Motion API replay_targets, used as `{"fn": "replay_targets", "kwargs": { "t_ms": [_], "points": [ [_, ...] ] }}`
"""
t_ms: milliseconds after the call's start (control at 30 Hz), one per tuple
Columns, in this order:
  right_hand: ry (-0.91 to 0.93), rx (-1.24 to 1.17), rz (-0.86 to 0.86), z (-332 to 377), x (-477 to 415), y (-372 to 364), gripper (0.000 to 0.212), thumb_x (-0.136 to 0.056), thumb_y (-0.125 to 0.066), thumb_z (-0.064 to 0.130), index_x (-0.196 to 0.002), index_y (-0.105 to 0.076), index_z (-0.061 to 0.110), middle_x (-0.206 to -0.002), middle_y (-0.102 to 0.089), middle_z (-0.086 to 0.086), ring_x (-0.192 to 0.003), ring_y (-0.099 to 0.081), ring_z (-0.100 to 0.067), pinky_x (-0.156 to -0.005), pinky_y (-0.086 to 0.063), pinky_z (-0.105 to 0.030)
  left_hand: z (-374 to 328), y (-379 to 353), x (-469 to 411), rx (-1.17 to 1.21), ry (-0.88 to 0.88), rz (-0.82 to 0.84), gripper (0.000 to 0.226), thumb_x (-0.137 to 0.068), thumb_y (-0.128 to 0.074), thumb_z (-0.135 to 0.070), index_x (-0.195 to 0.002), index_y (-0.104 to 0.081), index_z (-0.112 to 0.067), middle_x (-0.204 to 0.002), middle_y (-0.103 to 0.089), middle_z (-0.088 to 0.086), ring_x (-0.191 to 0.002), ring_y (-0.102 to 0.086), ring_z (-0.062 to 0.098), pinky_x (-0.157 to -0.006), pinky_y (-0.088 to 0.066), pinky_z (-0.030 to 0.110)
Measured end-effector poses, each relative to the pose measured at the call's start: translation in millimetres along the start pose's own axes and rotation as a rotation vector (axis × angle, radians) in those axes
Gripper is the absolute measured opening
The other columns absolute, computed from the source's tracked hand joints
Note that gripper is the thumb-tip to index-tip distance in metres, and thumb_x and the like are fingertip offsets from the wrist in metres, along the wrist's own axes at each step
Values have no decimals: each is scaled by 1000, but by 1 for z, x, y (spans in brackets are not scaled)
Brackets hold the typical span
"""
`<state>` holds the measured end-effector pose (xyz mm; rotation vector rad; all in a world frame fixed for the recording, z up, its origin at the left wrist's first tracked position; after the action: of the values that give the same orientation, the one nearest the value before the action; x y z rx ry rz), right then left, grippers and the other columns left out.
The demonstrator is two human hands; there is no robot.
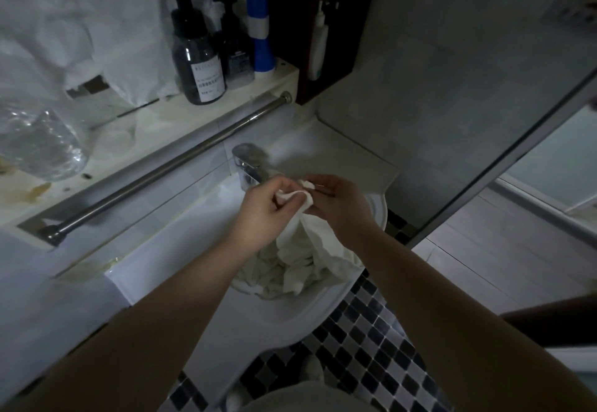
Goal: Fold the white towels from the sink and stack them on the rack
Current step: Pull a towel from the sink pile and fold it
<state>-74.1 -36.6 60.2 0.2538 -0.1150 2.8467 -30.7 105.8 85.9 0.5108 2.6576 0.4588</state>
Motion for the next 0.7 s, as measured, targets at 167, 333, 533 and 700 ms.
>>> {"fn": "replay_targets", "kwargs": {
  "t_ms": [167, 333, 533, 700],
  "points": [
    [68, -44, 21, 3, 10, 0, 25, -90, -70, 3, -113, -71, -4, -102, -75, -20, -96, -74, -28, -77, -59, -28, 22, -12, 6, 206, 267, 10, 13, -98, -62, -25, -88, -65, -16, -65, -62, -8, -50, -55, 7, -48, -42, 22],
    [112, -35, 16, 7, 16, 2, 22, -94, -67, 6, -113, -72, -3, -101, -75, -18, -97, -74, -27, -83, -60, -35, 25, -17, 9, 295, 347, 7, 21, -100, -60, -22, -93, -62, -2, -66, -55, 9, -47, -47, 9, -43, -38, 21],
    [136, 183, -68, 11, 15, 11, 17, -94, -67, 8, -106, -77, 12, -82, -77, 6, -66, -69, -8, -63, -55, -20, 28, -17, 11, 302, 362, -7, 18, -100, -59, -21, -84, -60, -12, -63, -51, 5, -46, -45, 11, -43, -37, 22],
    [224, 131, -52, 19, 24, 7, 23, -94, -63, 0, -100, -78, 16, -89, -78, -3, -76, -70, -12, -70, -58, -26, 29, -19, 12, 313, 371, -31, 22, -100, -60, -23, -94, -61, -2, -66, -54, 8, -47, -47, 12, -45, -40, 24]
  ]
}}
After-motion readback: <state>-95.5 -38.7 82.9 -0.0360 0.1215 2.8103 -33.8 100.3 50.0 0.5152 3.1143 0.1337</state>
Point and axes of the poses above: each hand's wrist, its own x-axis away from the middle knuckle, its own y-axis out of the back of the hand, z = x × y, the point moved 9 cm from there along -x, towards the middle knuckle
